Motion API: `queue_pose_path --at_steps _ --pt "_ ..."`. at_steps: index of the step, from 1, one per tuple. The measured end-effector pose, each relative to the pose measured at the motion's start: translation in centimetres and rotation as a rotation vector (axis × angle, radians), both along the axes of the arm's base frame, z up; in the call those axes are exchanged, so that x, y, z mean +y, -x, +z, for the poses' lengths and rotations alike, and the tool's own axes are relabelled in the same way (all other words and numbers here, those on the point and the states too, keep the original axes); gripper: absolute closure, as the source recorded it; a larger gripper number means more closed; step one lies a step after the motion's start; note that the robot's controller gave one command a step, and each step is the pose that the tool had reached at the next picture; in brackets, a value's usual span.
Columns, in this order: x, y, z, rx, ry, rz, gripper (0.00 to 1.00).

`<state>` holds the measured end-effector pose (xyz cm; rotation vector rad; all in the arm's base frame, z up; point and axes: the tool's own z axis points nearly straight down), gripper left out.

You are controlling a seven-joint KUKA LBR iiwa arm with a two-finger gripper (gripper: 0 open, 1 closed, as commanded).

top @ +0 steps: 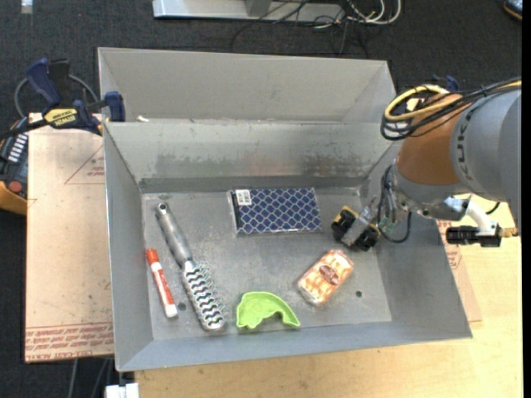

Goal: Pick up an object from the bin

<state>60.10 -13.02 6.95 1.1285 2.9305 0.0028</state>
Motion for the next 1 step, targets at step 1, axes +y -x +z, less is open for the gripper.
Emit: queue_pose_path --at_steps 1 --pt "0.01 0.01 0.03 0.0 0.0 0.001 1.0"
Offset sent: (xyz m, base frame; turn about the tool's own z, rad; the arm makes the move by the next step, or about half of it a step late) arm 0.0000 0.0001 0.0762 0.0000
